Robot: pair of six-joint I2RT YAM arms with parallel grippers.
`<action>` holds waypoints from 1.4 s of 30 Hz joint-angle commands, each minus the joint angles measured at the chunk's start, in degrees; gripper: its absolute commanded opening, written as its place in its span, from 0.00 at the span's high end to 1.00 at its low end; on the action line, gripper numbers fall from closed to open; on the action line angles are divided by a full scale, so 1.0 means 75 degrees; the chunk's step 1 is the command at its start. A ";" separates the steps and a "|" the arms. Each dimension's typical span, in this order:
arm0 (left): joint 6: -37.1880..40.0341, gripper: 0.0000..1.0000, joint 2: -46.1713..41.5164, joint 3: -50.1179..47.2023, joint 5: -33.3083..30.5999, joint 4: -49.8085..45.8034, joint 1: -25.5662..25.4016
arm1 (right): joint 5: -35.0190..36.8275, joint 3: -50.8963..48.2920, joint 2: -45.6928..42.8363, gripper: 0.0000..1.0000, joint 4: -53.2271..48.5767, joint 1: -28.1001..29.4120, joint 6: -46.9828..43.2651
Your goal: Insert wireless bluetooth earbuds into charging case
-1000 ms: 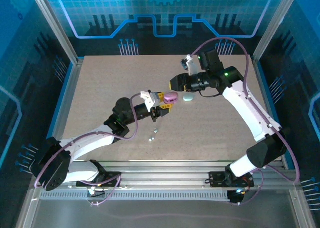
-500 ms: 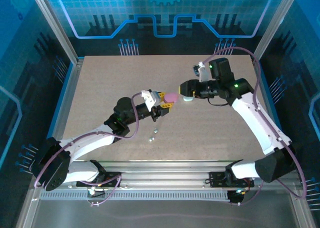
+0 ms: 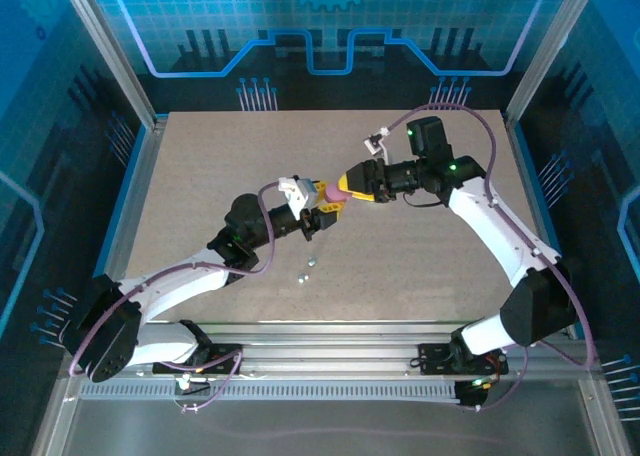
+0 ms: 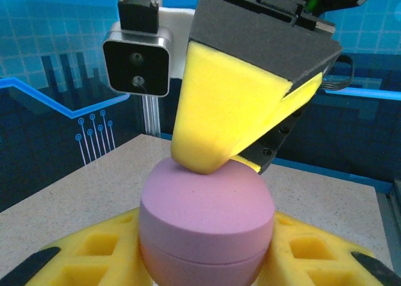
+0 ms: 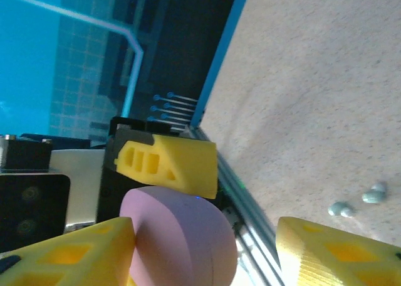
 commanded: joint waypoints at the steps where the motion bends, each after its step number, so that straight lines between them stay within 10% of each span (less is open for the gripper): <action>1: -0.0140 0.62 -0.0181 0.0123 -0.0031 0.0524 0.0061 | -0.1211 -0.0222 0.0028 0.40 0.0496 0.0103 0.0158; 25: -0.0133 0.61 -0.0229 0.0273 0.0816 0.0264 0.0130 | -0.1292 -0.0252 0.0110 0.59 0.0727 0.0045 0.0474; 42: 0.0283 0.34 -0.0313 0.0259 -0.0094 -0.0550 0.0140 | -0.0428 -0.0688 -0.0078 0.86 0.1584 0.0008 0.1139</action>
